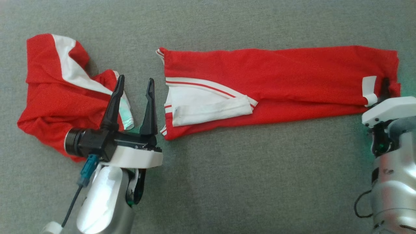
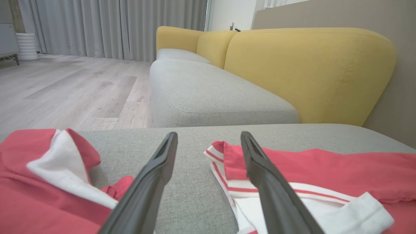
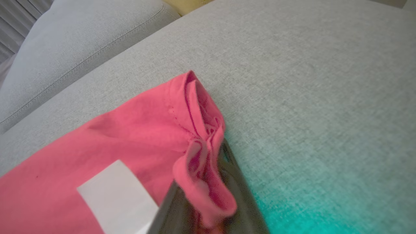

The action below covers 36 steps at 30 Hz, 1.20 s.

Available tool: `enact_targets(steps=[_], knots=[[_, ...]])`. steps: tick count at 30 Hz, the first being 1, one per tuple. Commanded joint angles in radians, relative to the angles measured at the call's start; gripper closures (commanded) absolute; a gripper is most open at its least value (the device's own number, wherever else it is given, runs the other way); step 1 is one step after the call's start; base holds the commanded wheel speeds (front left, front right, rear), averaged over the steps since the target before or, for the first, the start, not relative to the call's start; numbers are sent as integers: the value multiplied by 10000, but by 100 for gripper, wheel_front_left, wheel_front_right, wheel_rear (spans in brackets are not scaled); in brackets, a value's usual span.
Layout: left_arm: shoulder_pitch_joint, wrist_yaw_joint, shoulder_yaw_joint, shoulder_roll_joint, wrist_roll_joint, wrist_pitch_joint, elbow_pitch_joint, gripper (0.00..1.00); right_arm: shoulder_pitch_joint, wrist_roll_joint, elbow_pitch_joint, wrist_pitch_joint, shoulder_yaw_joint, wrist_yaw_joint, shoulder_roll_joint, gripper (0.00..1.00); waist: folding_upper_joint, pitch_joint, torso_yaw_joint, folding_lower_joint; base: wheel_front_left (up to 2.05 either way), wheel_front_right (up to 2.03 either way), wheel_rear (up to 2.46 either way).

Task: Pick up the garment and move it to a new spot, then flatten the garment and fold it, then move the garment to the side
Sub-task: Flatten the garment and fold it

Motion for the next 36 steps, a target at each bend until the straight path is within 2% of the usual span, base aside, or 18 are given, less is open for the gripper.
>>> enact_targets(steps=[1,4,8,11,15,18,22,26,27,32,36], knots=[[-233,-90,383,43,140,-51,-255,0,197,-172,-140,29,184,-7,173,100,0,-83,-71,-1,0,0,0],[-188,-140,428,21,206,-51,-222,0,310,-537,-548,-16,-202,-7,31,100,0,-222,-124,-1,0,0,0],[-132,-214,454,-7,220,-51,-172,0,484,-1509,-1141,-110,-999,-7,-556,100,0,-391,-148,-1,0,0,0],[-89,-244,453,-24,209,-51,-117,0,403,-2080,-1379,-87,-1606,-7,-763,100,0,-542,-124,-1,0,0,0],[4,-245,503,-41,155,-51,-75,0,137,-2491,-1623,-146,-1891,-7,-702,100,0,-780,-97,-1,0,0,0],[93,-237,528,-49,119,-51,-27,0,33,-2592,-1858,-169,-1658,-7,-397,100,0,-1024,-42,-1,0,0,0],[229,-219,509,-56,55,-51,33,0,5,-2321,-2251,-146,-794,-7,-10,100,0,-1444,76,-1,0,0,0],[403,-169,514,-60,-62,-51,40,0,149,-1711,-2768,-1,523,-7,155,100,0,-1879,191,-1,0,0,0],[403,-169,514,-60,-62,-51,40,0,149,-1711,-2768,-1,523,-7,155,100,0,-1879,191,-1,0,0,0],[577,-100,367,-62,-213,-51,40,0,470,371,-2916,145,3252,-7,169,100,0,-2252,422,-1,0,0,0],[616,-52,280,-63,-250,-51,2,0,797,1523,-3042,100,5132,-7,171,100,0,-2304,604,-1,0,0,0]])
